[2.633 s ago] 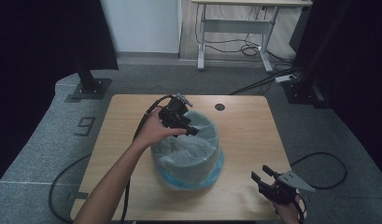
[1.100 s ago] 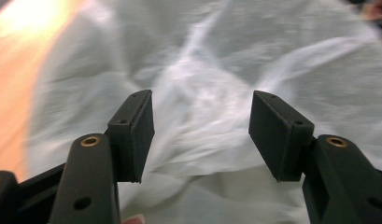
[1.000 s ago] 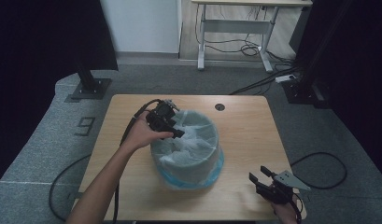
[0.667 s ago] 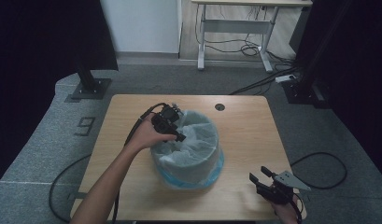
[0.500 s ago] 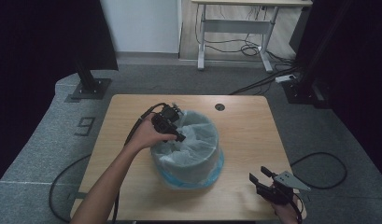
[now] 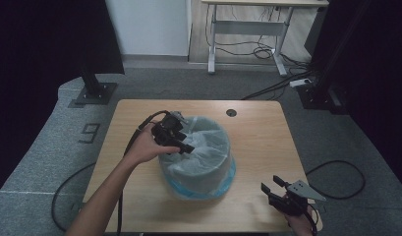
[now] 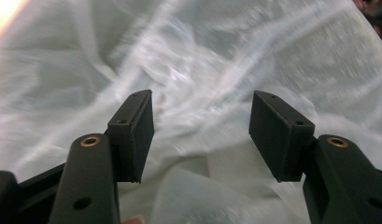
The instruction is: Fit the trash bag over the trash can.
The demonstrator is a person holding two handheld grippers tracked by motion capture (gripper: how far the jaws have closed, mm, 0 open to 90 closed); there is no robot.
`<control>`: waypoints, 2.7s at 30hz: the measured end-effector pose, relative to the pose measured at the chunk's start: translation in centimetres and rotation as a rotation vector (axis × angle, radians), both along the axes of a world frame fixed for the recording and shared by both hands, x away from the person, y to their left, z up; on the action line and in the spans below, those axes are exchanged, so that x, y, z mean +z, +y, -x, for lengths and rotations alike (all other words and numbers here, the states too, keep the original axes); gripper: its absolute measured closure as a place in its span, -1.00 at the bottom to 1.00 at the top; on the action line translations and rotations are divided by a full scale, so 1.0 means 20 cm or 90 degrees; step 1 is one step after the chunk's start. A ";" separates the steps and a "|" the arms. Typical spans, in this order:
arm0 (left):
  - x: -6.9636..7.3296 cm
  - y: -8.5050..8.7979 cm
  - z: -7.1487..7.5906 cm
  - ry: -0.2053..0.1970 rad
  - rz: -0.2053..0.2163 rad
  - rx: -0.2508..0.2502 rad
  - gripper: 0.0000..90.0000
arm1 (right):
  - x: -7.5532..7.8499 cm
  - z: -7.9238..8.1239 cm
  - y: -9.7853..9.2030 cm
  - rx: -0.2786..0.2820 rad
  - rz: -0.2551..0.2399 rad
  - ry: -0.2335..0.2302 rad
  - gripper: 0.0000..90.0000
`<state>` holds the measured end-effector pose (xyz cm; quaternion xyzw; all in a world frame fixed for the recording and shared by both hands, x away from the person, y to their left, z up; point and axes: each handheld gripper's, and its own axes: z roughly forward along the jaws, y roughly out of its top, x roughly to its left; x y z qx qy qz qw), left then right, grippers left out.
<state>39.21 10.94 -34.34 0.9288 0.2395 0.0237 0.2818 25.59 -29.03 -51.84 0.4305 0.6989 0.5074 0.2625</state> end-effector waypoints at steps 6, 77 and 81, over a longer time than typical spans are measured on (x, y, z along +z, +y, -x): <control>-0.05 -0.02 0.01 0.017 -0.041 -0.022 -0.11 | 0.00 0.00 0.00 0.000 -0.004 0.005 -0.14; 0.06 0.20 0.22 -0.067 0.096 0.017 -0.26 | 0.00 0.00 0.01 0.007 -0.033 0.016 -0.14; 0.04 0.27 0.25 -0.094 0.124 0.045 -0.25 | 0.00 0.00 0.01 0.006 -0.033 0.018 -0.14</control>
